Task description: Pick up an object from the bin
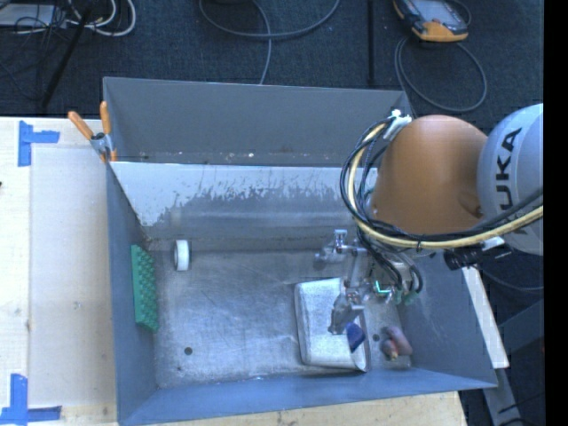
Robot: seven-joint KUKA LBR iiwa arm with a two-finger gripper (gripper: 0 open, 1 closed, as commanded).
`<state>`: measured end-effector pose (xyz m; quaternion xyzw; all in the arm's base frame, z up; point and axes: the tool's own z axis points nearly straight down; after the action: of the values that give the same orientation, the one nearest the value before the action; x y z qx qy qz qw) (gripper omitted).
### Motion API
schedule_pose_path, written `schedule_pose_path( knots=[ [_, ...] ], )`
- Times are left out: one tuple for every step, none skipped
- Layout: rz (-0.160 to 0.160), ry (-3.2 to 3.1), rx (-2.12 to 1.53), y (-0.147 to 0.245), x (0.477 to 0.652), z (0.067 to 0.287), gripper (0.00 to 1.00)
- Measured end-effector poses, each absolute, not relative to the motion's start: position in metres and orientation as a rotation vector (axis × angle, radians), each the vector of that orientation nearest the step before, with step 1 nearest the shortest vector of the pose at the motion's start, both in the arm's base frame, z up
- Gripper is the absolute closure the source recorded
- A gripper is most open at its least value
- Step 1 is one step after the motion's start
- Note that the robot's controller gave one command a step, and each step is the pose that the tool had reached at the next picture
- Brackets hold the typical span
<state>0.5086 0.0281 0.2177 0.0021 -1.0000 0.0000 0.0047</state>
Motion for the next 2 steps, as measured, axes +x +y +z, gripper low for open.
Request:
schedule_pose_path(
  knots=[
    [-0.001,-3.140,0.003,0.0278,0.5102,0.2213,1.00],
    [-0.001,-3.140,0.001,0.0278,0.5102,0.2213,0.00]
  ],
)
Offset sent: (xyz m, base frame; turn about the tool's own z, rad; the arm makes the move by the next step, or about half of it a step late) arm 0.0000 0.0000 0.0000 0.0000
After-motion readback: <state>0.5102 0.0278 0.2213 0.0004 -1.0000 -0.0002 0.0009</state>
